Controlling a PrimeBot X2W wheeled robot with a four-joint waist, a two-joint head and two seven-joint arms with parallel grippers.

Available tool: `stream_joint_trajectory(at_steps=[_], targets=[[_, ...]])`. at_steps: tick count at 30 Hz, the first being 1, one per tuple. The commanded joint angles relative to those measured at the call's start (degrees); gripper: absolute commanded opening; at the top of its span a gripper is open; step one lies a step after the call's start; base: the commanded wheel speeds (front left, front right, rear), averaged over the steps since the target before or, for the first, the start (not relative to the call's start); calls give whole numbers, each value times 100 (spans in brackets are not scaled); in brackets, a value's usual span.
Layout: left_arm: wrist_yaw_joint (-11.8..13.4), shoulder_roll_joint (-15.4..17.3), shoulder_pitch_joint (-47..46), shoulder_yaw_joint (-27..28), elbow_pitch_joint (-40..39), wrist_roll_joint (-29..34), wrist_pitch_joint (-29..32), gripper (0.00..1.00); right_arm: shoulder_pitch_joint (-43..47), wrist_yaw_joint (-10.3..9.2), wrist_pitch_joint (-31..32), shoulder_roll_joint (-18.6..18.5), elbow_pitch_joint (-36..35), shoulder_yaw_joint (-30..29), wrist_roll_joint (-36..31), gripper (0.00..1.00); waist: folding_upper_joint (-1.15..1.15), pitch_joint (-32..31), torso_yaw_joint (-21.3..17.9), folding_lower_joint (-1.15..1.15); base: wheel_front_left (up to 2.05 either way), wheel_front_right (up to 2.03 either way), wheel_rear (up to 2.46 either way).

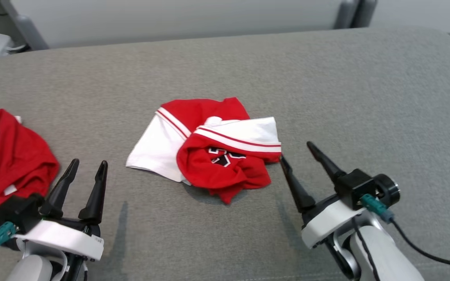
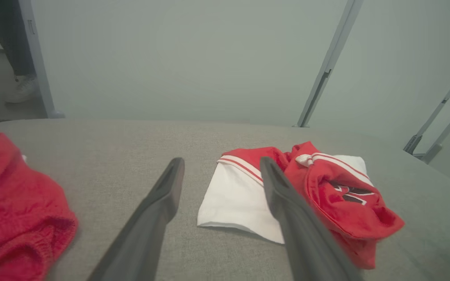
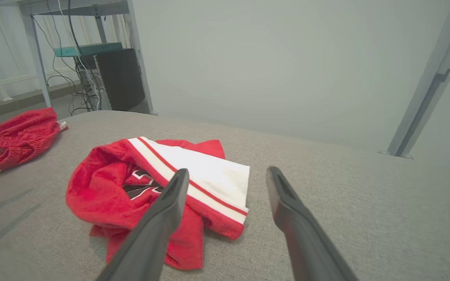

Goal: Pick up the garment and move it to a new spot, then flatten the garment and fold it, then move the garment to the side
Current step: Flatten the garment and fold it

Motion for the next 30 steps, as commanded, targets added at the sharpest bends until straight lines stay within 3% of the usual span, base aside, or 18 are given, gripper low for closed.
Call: stream_joint_trajectory(at_steps=[1,10,17,23,24,25,30], targets=[[-41,93,-58,320,-138,84,-57,100,-140,24,-42,49,-62,209,42,100,0,-178,236,0,0,0,0],[-41,-225,331,492,-74,80,-57,100,-395,24,371,49,496,1079,80,100,0,-187,928,0,0,0,0],[-41,-204,284,410,-4,-125,-58,100,-688,24,1129,49,1028,941,-526,100,0,-48,1481,0,0,0,0],[-41,-171,228,353,-3,-261,-58,100,-717,24,1748,49,1149,897,-621,100,0,59,1672,0,0,0,0],[-41,-170,221,348,-7,-279,-58,100,-731,24,1815,49,1144,882,-611,42,0,70,1684,0,0,0,0],[-41,-168,214,343,-14,-291,-58,100,-751,24,1809,49,1099,834,-561,0,0,82,1693,0,0,0,0],[-41,-146,208,361,-106,-318,-58,100,-954,24,1240,49,747,387,-183,0,0,100,1593,0,0,0,0]])
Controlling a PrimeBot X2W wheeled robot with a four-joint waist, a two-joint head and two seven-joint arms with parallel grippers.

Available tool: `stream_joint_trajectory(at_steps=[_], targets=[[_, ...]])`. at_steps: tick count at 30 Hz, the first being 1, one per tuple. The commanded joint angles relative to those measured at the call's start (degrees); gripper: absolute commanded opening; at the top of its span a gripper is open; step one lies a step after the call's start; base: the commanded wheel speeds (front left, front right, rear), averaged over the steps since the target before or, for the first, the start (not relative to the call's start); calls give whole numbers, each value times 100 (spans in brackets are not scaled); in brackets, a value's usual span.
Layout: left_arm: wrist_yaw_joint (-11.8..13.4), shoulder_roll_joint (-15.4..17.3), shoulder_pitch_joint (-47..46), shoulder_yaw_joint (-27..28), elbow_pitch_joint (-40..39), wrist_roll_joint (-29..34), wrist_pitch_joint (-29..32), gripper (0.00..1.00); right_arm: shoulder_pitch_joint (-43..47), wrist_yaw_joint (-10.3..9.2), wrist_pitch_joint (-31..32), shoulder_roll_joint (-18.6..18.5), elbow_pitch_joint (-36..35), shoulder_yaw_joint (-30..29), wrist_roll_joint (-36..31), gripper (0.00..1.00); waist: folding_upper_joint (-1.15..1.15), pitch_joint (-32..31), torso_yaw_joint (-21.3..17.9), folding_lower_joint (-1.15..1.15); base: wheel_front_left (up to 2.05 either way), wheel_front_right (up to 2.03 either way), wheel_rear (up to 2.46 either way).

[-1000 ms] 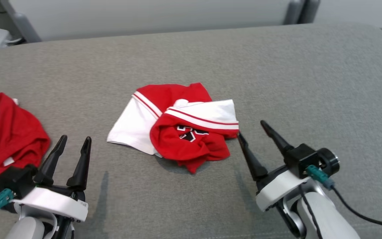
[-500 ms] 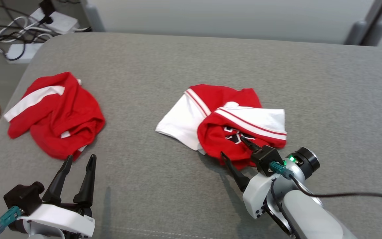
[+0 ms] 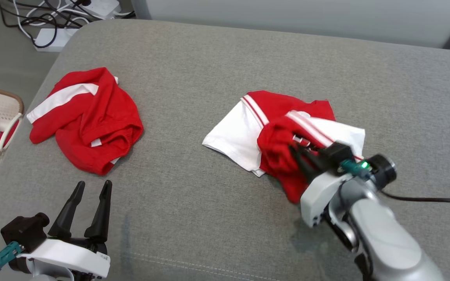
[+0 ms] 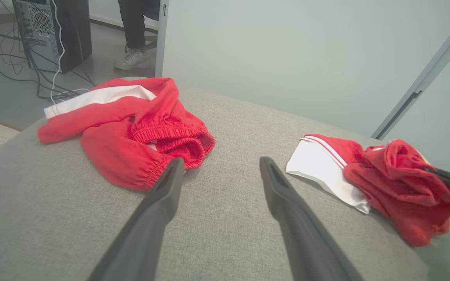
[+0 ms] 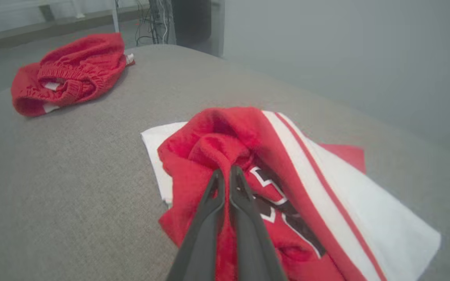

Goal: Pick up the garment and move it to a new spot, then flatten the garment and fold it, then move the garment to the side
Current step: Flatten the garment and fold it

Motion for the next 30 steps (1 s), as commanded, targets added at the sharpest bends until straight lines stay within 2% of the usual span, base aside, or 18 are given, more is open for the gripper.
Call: stream_joint_trajectory(at_steps=[1,6,11,14,18,19,20,21,27,30], targets=[[-41,146,-255,191,-164,-8,-58,100,-233,24,-245,69,-253,-96,124,0,0,-9,-84,0,0,0,0],[-42,107,-169,131,-226,42,-58,100,-441,24,-795,69,-449,-656,284,0,0,-45,-313,0,0,0,0],[-42,82,-113,22,-295,134,-58,100,-574,24,-1240,69,-458,-1773,731,0,0,-66,-497,0,0,0,0],[-42,49,-115,-68,-319,168,-58,100,-615,24,-1306,69,-218,-2602,571,0,0,-61,-527,0,0,0,0],[-42,77,-124,-209,-360,145,-58,100,-544,24,-1282,69,266,-3250,252,0,0,14,-517,0,0,0,0],[-42,99,-125,-252,-369,132,-58,100,-514,24,-1241,69,426,-3395,188,6,0,33,-511,0,0,0,0],[-42,122,-129,-284,-379,122,-58,100,-482,24,-1185,69,601,-3580,87,43,0,49,-507,0,0,0,0],[-42,142,-131,-309,-387,108,-58,100,-459,24,-1147,69,759,-3762,-4,100,0,63,-504,0,0,0,0],[-42,244,-118,-334,-468,53,-58,100,-256,24,-1285,69,1080,-4950,-792,100,0,99,-614,0,0,0,0],[-42,268,-96,-350,-517,50,-58,100,-145,24,-1359,69,1042,-4999,-942,100,0,106,-749,0,0,0,0]])
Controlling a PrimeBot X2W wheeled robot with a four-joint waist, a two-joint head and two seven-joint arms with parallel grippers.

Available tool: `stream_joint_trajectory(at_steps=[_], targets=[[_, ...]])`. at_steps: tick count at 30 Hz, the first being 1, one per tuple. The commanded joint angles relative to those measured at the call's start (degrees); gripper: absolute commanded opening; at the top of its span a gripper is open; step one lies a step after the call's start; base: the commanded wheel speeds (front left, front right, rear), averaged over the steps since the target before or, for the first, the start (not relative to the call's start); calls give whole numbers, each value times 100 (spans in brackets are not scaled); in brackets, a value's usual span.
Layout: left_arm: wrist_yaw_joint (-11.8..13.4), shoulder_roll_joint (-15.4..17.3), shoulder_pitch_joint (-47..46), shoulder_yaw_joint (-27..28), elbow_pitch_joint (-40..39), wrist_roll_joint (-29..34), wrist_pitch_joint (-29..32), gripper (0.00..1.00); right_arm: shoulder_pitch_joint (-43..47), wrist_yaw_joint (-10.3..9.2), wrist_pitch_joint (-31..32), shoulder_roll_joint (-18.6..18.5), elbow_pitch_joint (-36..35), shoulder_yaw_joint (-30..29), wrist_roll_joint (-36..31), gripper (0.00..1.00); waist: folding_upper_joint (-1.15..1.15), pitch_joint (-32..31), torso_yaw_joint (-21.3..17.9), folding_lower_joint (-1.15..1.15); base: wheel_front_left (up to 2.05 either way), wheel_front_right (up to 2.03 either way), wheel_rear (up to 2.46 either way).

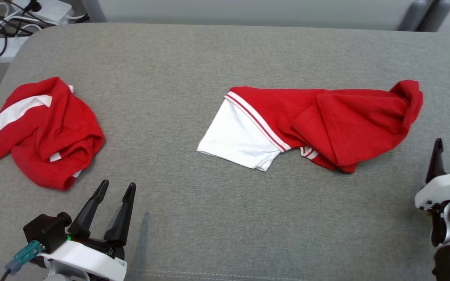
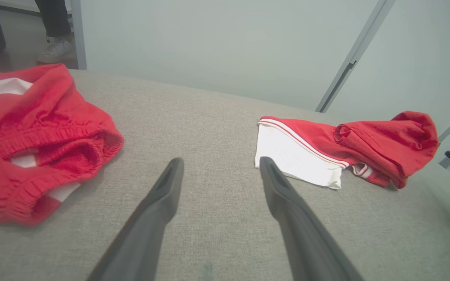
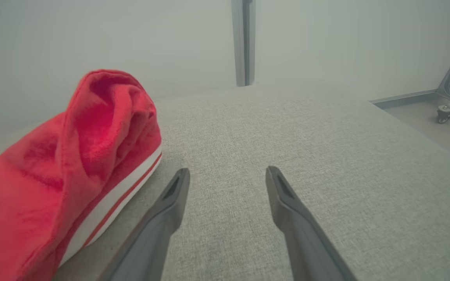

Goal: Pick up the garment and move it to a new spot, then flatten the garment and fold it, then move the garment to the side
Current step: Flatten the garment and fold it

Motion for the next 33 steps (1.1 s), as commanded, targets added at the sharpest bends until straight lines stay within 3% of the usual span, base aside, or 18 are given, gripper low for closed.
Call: stream_joint_trajectory(at_steps=[1,4,5,11,15,25,32,33], targets=[[-42,192,-93,199,-166,-66,-58,100,28,24,-131,1,-207,323,-21,100,0,8,-135,0,0,0,0],[-42,204,-62,192,-202,-62,-58,100,102,24,-164,1,-422,1210,216,100,0,26,-291,0,0,0,0],[-42,204,-62,192,-202,-62,-58,100,102,24,-164,1,-422,1210,216,100,0,26,-291,0,0,0,0],[-42,195,-69,34,-303,-16,-58,100,642,24,-91,1,-1382,3218,935,100,0,29,-324,0,0,0,0],[-42,206,-56,16,-235,-55,-58,100,753,24,255,1,-1782,3726,666,100,0,39,-174,0,0,0,0],[-42,214,-103,-62,-180,-134,-58,100,823,24,1252,1,-2098,3419,-275,100,0,92,24,0,0,0,0],[-42,237,-121,-116,-172,-162,-58,100,920,24,1708,1,-2059,3039,-372,100,0,113,99,0,0,0,0],[-42,241,-122,-122,-173,-166,-58,100,935,24,1734,1,-2036,3030,-331,93,0,115,106,0,0,0,0]])
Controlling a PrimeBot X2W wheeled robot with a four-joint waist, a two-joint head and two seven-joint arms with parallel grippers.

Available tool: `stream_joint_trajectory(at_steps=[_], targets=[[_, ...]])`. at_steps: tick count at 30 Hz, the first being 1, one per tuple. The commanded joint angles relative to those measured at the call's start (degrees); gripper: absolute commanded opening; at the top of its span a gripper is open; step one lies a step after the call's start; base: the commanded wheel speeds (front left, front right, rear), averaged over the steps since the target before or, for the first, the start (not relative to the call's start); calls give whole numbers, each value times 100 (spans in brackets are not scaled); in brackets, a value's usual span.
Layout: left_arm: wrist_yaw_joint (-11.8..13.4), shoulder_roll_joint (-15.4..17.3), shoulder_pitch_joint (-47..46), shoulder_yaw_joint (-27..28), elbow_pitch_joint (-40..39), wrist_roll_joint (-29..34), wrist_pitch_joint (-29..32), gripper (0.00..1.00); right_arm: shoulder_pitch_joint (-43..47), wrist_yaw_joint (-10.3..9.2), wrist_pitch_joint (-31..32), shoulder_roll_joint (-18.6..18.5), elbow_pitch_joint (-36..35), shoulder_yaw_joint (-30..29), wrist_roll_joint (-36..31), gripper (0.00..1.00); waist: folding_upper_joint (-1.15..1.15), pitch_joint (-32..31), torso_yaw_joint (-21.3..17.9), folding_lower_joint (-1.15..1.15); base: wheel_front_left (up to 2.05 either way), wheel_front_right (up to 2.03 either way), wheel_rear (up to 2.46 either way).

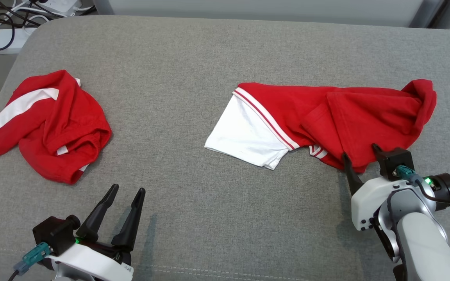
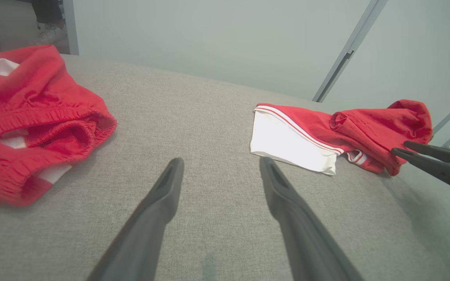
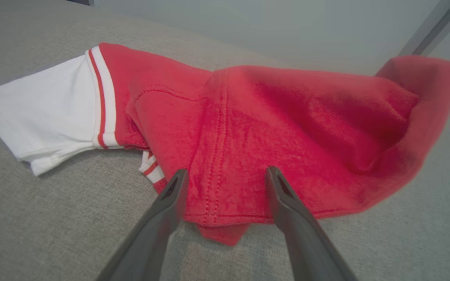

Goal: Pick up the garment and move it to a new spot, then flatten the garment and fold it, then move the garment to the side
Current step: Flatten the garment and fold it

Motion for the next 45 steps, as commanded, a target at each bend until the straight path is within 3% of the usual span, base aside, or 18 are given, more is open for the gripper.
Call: stream_joint_trajectory(at_steps=[1,2,4,5,13,21,29,37,44,45], targets=[[-42,142,-132,187,-108,-25,-58,100,54,23,0,35,-74,92,100,78,0,1,7,0,0,0,0],[-42,144,-131,187,-110,-28,-58,100,53,23,-11,35,-51,85,131,47,0,3,10,0,0,0,0],[-42,150,-130,190,-116,-34,-58,100,37,23,-10,35,7,69,174,5,0,14,11,0,0,0,0],[-42,154,-132,188,-122,-38,-58,100,25,23,-3,35,40,54,207,0,0,21,14,0,0,0,0],[-42,180,-142,192,-158,-76,-58,100,-144,23,-473,35,43,320,586,0,0,55,36,0,0,0,0],[-42,168,-110,196,-171,-65,-58,100,-721,23,-1223,35,-755,1946,1509,0,0,44,20,0,0,0,0],[-42,96,-221,-13,-105,-85,-58,100,-1923,23,-1275,35,-887,3212,2107,0,0,22,289,0,0,0,0],[-42,11,-375,-297,80,-168,-58,100,-3158,23,-1407,35,-74,3614,2704,0,0,62,1024,0,0,0,0],[-42,5,-574,-722,179,-328,-58,100,-3665,23,-1247,35,1340,3551,2778,0,0,222,1927,0,0,0,0],[-42,10,-607,-790,183,-360,-58,100,-3683,23,-1078,35,1628,3494,2760,9,0,253,2051,0,0,0,0]])
